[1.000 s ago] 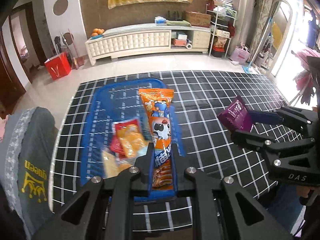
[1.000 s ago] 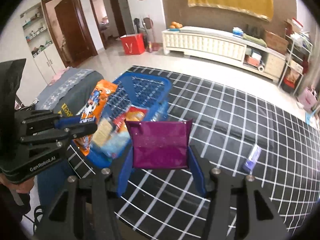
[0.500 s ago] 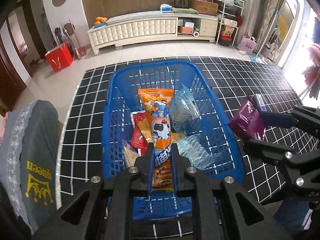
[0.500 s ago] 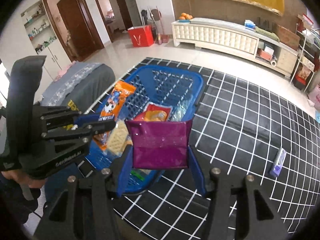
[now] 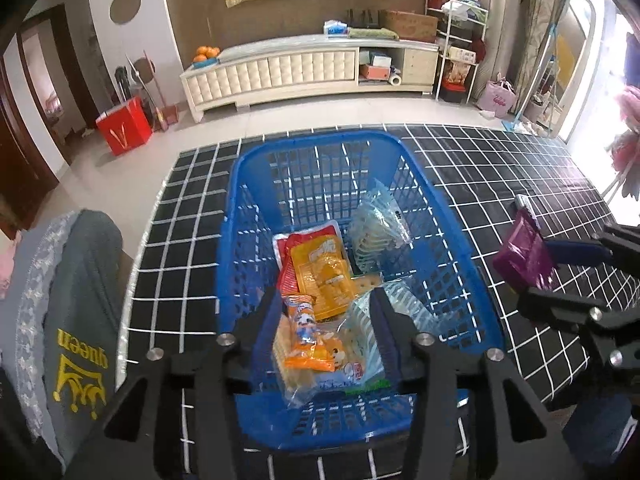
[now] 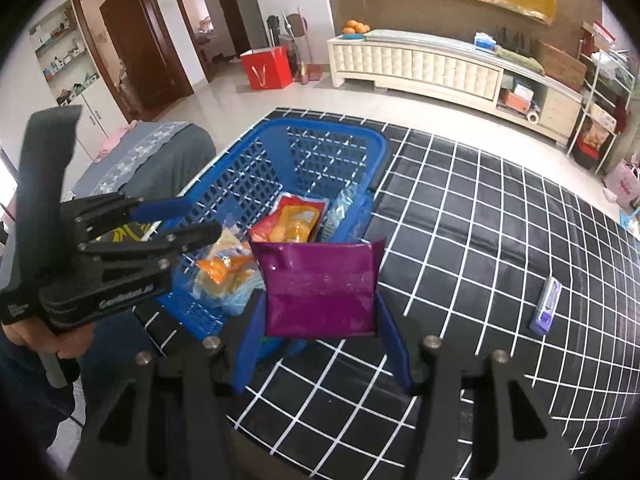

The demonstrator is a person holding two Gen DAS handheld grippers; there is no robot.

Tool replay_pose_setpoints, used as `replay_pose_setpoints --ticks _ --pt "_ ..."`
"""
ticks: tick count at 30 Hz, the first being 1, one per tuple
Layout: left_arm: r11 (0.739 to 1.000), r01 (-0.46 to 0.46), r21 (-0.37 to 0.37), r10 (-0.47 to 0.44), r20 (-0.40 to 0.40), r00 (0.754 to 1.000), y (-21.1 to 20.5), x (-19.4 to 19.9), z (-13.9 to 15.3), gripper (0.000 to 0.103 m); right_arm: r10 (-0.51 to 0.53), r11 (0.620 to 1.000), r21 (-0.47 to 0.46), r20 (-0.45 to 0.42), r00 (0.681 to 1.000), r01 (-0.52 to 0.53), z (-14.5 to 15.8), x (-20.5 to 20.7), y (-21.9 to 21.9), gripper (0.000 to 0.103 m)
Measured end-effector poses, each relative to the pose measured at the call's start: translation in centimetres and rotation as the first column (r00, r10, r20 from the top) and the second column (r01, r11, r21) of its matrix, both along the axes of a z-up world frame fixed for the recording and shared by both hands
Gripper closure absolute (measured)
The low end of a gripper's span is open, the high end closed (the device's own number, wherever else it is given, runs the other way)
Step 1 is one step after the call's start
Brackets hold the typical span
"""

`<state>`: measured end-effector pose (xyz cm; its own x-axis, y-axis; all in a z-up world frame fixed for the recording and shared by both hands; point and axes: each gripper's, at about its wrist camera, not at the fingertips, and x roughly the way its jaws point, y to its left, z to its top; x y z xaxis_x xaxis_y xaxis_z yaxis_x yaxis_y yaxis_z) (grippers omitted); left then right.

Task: Organize snacks
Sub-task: 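Lower the magenta pack into the basket and open the right tool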

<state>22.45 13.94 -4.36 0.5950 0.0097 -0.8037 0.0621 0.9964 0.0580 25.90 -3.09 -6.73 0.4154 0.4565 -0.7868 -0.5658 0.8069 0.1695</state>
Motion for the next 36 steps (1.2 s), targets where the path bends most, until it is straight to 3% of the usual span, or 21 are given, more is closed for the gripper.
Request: replay_pose_setpoints --ticks 2,5,11,23,24,26,28,31,36 --pt "1.000 0.003 0.022 -0.003 0.022 1.000 0.0 -0.7 0.8 0.048 0.001 1.000 0.009 0.008 1.000 -0.001 0.4 -0.2 0.2 0.044" --pt "0.999 0.004 0.048 -0.007 0.056 0.998 0.3 -1.7 2.2 0.046 0.008 1.000 0.013 0.018 1.000 -0.008 0.8 -0.6 1.0 0.044" --pt "0.999 -0.015 0.028 0.013 0.094 0.996 2.4 -3.1 4.0 0.042 0.019 0.999 0.028 0.032 0.999 -0.020 1.6 -0.7 3.0 0.044" --pt "0.998 -0.065 -0.026 0.067 0.106 0.992 7.0 -3.3 2.4 0.041 0.051 0.999 0.006 0.031 0.998 -0.051 0.4 0.4 7.1 0.044" --pt "0.997 -0.073 -0.034 0.076 0.099 0.992 7.4 -3.0 2.1 0.037 0.048 0.999 0.003 0.029 0.998 -0.048 0.4 0.6 7.3 0.044" --pt "0.993 -0.105 -0.052 0.109 0.085 0.990 8.4 -2.4 1.6 0.015 0.029 1.000 -0.006 0.032 0.999 -0.028 0.0 1.3 7.5 0.044" --pt "0.992 -0.113 -0.058 0.118 0.081 0.990 9.1 -2.1 1.3 0.014 0.004 1.000 -0.021 0.024 1.000 -0.003 -0.5 2.1 7.8 0.044" --pt "0.991 -0.123 -0.053 0.127 0.083 0.988 9.8 -1.4 0.9 0.000 -0.023 0.999 -0.041 0.013 1.000 0.023 -1.4 2.8 8.3 0.044" --pt "0.993 -0.112 -0.042 0.114 0.054 0.992 9.8 -0.1 0.1 0.000 -0.073 0.996 -0.058 -0.023 0.997 0.072 -2.7 4.6 9.3 0.044"
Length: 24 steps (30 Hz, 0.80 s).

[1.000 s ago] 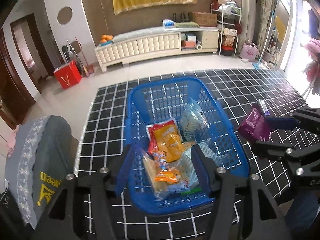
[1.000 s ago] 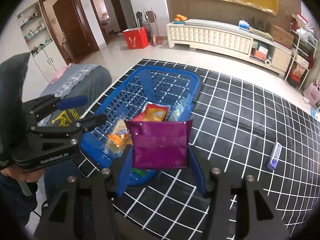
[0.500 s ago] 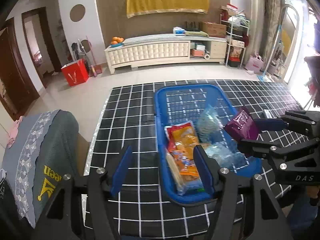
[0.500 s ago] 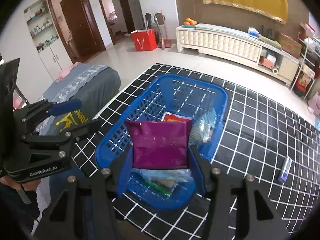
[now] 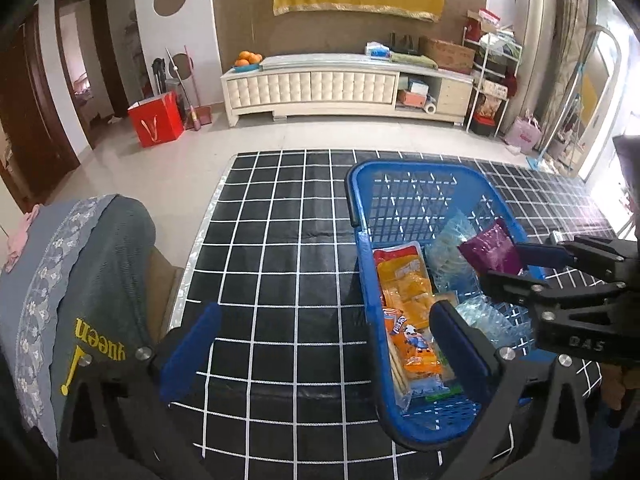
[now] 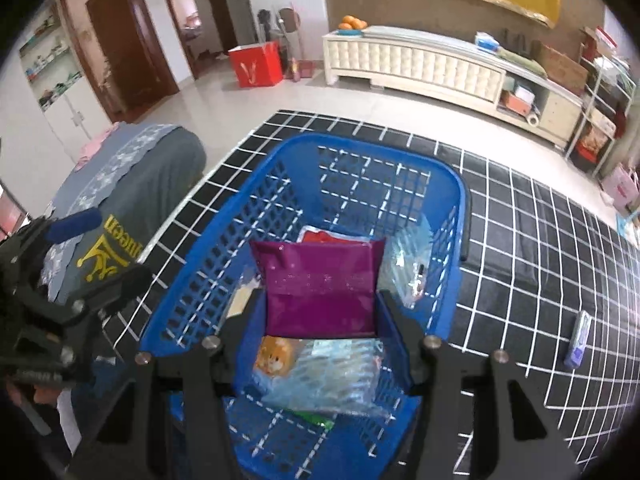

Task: Organize snacks
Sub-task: 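Lower the magenta pack into the basket and open the right tool, then move the right tool to the purple gum box and grasp it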

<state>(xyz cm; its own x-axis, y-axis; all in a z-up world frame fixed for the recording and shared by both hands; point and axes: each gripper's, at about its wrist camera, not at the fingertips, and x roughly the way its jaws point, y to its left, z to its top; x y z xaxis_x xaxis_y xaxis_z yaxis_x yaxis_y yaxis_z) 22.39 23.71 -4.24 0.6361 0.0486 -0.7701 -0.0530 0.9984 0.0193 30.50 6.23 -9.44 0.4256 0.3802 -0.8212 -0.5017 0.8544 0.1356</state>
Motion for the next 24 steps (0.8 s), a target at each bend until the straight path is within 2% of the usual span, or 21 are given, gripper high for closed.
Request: replay_pose_setpoints --ticks 6,10,13,15,19,24 --pt "0.998 0.023 0.056 -0.021 -0.041 0.999 -1.5 0.5 -0.8 0.000 0.002 1.000 -0.030 -0.022 1.000 -0.003 -1.3 1.0 1.1 0.044" --pt "0.998 0.004 0.069 0.001 -0.061 0.998 -1.7 0.5 -1.2 0.000 -0.025 0.999 -0.030 -0.045 0.999 0.024 -2.0 1.4 0.7 0.040" --pt "0.997 -0.022 0.071 0.027 -0.071 0.997 -1.3 0.4 -1.2 0.000 -0.030 1.000 0.004 -0.054 0.998 0.031 -2.0 1.5 0.1 0.030" --pt "0.996 -0.025 0.091 0.032 -0.079 0.996 -1.3 0.4 -1.2 0.000 -0.029 0.999 0.023 -0.052 0.998 0.030 -1.9 1.4 -0.1 0.027" --pt "0.993 -0.031 0.111 0.041 -0.084 0.996 -1.4 0.0 -0.9 0.000 -0.044 0.996 0.076 -0.037 0.998 0.046 -1.0 1.2 -1.0 0.014" --pt "0.989 -0.027 0.143 0.039 -0.081 0.996 -2.2 0.0 -0.2 0.000 -0.049 0.990 0.131 -0.006 0.999 0.049 1.0 0.6 -2.6 0.007"
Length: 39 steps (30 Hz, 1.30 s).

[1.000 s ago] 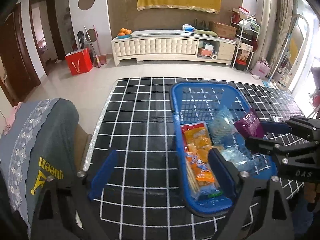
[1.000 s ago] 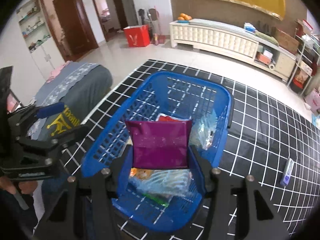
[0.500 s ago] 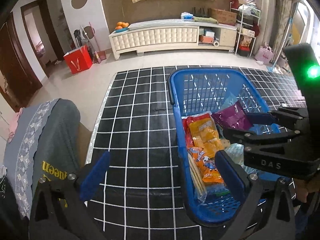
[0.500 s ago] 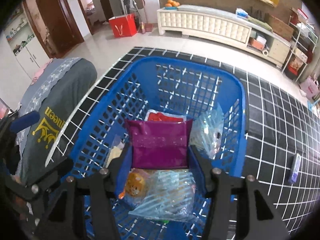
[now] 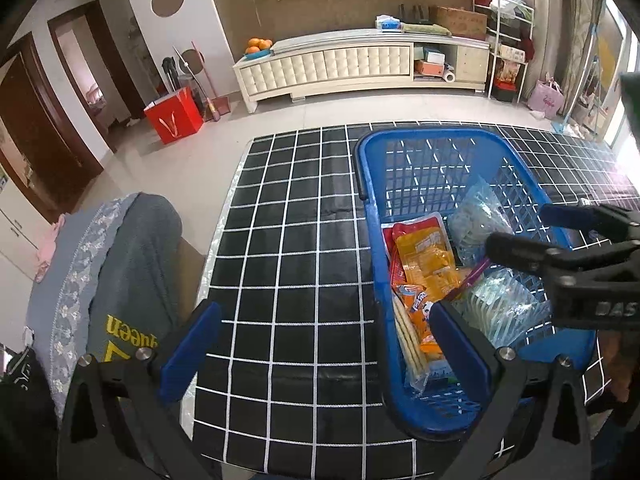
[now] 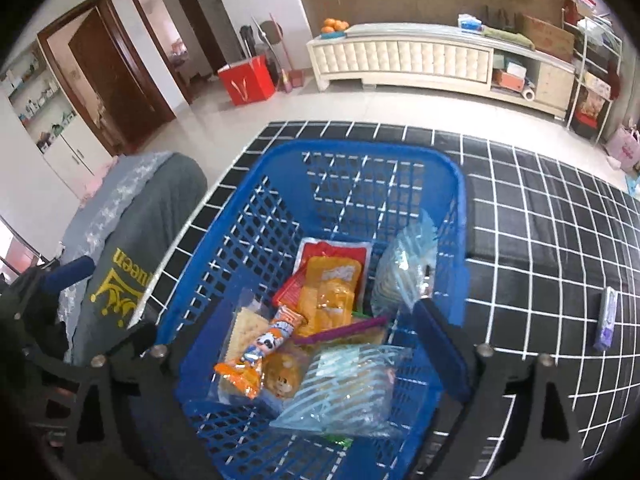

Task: Organize snacks
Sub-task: 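Move the right tool to the purple gum box and grasp it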

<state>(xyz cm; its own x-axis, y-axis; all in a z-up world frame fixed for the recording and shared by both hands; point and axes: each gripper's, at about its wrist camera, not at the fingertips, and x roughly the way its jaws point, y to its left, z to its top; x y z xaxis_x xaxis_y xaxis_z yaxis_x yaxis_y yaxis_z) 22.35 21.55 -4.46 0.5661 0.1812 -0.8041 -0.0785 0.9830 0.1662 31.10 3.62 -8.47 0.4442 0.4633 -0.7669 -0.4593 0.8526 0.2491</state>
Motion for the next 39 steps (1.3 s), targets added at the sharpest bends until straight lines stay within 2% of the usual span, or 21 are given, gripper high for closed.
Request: replay_pose_setpoints --ticks 8,16,25,29,39 --pt "1.000 0.023 -0.007 -0.023 0.032 0.999 -1.9 0.6 2.0 0.000 -0.065 0.998 0.009 0.070 0.995 0.064 2.3 -0.5 -3.7 0.003" --pt "0.999 0.050 -0.021 -0.049 0.040 0.998 -5.0 1.7 2.8 0.000 -0.126 0.989 -0.053 0.166 0.978 0.137 3.1 -0.7 -7.0 0.000" --pt "0.997 0.079 -0.011 -0.078 0.062 0.995 -9.1 3.3 3.7 0.000 -0.174 0.984 -0.020 0.112 0.978 0.177 2.0 0.4 -11.2 0.000" --pt "0.995 0.100 -0.029 -0.098 0.064 0.993 -11.1 4.6 4.0 0.000 -0.238 0.971 -0.009 0.109 0.965 0.240 2.1 1.5 -13.9 0.000" --pt "0.981 0.193 -0.009 -0.193 0.026 0.981 -17.8 7.9 3.3 0.000 -0.360 0.931 -0.008 0.141 0.922 0.365 1.7 3.9 -20.1 0.000"
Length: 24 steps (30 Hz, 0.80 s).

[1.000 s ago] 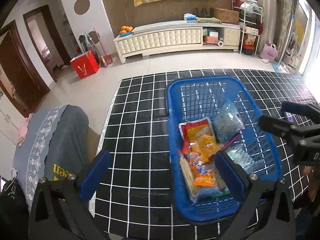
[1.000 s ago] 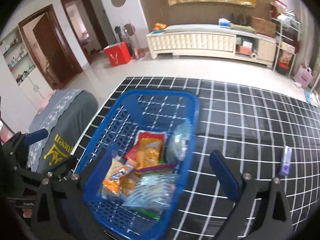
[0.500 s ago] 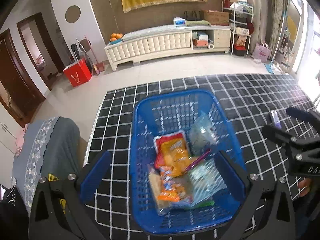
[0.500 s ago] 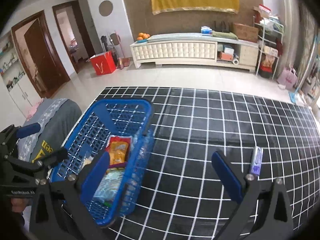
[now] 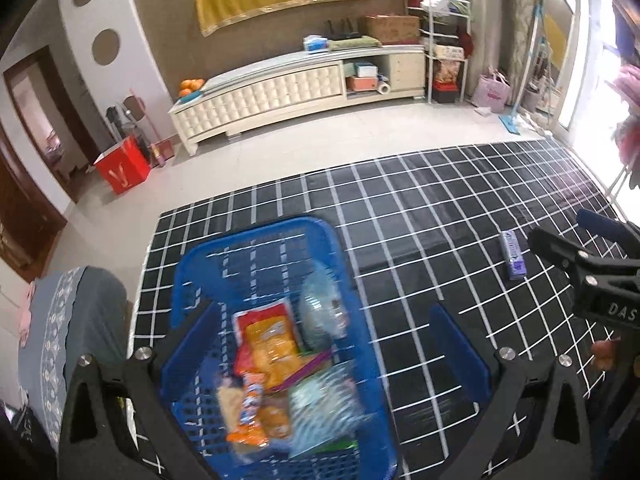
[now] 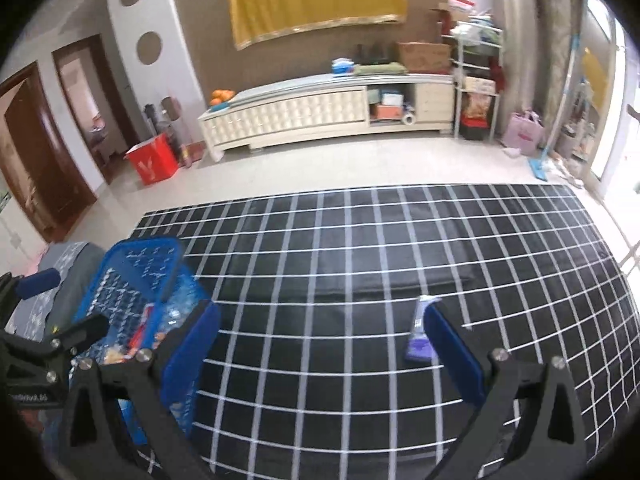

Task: Organize snacks
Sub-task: 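Move the right tool to the purple gum box and grasp it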

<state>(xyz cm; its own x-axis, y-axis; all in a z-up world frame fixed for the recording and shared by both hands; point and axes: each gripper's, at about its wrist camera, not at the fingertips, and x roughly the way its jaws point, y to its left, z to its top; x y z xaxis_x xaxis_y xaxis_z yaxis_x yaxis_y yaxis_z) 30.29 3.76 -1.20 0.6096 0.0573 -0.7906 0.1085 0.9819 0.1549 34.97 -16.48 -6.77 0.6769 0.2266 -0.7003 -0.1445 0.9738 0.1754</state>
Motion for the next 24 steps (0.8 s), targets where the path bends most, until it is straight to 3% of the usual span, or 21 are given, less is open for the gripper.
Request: replay_pose_setpoints --ticks 5,12,24 --pt "0.999 0.034 0.024 -0.033 -0.015 0.999 -3.5 1.6 -0.6 0.000 -0.037 0.999 0.005 0.002 0.999 0.037 -0.8 1.3 -2.3 0.000" --pt "0.994 0.072 0.078 -0.069 -0.041 0.997 -6.9 4.2 -0.9 0.000 -0.054 0.998 0.017 -0.076 0.996 0.056 -2.9 3.1 -4.5 0.000" --pt "0.989 0.112 0.092 -0.100 -0.119 0.988 -11.2 8.3 -2.5 0.000 -0.085 0.995 0.038 -0.147 0.985 0.092 -4.7 6.0 -8.2 0.000"
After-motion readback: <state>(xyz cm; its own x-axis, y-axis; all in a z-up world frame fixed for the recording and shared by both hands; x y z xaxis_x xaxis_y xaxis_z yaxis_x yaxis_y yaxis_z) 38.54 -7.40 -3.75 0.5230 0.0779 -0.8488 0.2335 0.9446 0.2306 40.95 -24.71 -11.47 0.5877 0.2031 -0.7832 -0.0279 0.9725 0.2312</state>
